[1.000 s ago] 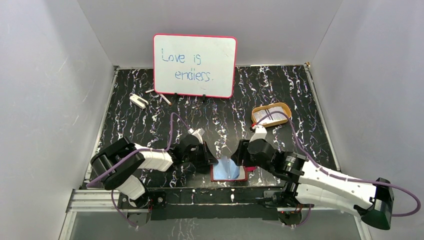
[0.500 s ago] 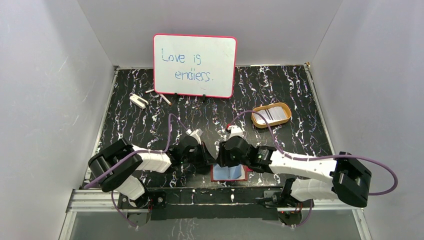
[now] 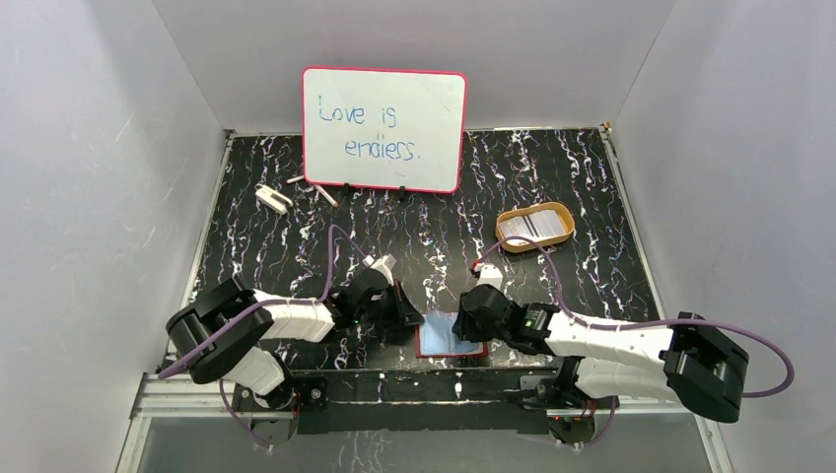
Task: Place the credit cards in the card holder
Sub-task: Open the card holder at the center of the board.
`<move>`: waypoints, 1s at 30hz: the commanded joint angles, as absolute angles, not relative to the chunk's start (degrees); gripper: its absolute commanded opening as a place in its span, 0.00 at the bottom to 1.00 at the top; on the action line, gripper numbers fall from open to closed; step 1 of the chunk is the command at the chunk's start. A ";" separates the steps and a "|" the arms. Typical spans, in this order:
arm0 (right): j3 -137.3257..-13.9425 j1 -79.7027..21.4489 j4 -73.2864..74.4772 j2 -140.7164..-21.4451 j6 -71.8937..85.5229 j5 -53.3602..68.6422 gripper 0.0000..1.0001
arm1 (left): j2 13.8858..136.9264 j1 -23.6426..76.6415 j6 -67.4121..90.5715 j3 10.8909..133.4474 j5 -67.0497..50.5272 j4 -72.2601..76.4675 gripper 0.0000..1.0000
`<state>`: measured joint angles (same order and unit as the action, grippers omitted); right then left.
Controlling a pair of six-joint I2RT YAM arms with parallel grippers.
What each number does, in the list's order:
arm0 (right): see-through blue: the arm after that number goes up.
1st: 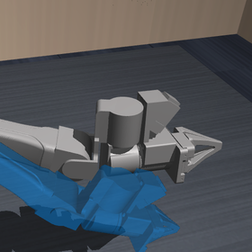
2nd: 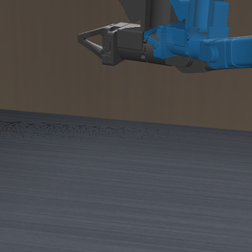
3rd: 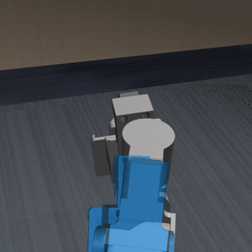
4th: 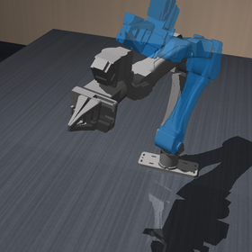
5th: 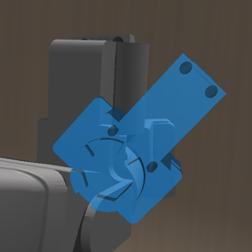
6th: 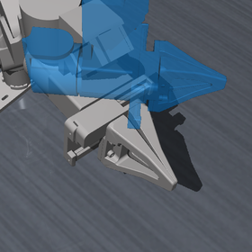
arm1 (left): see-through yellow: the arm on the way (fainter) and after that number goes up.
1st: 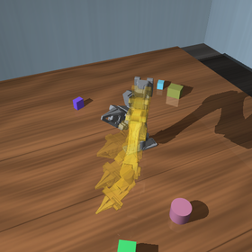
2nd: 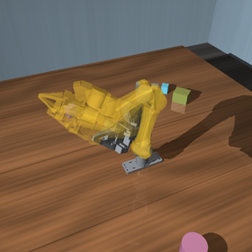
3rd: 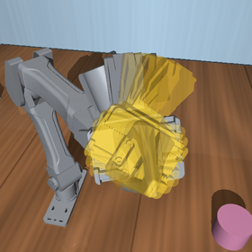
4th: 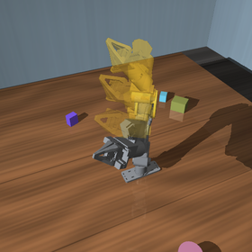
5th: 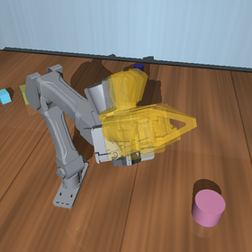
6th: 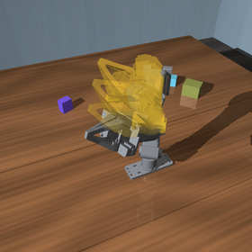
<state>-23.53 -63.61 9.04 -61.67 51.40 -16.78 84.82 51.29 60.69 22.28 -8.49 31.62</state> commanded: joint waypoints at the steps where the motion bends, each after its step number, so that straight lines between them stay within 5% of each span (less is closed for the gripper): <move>1: -23.10 -63.46 12.03 -62.04 53.08 -18.05 0.37 | 83.24 51.47 58.77 20.58 -5.14 23.64 0.00; 10: -28.20 -66.16 9.83 -54.12 43.01 -20.94 0.62 | 82.71 51.49 58.10 20.93 -4.75 22.29 0.00; 30: -38.11 -78.10 10.32 -83.83 40.24 -29.87 0.57 | 82.18 51.49 58.72 19.49 -4.29 22.51 0.00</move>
<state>-37.60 -77.56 8.40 -81.25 37.39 -25.43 83.00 51.31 60.10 22.04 -7.27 28.47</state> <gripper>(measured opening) 0.587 0.007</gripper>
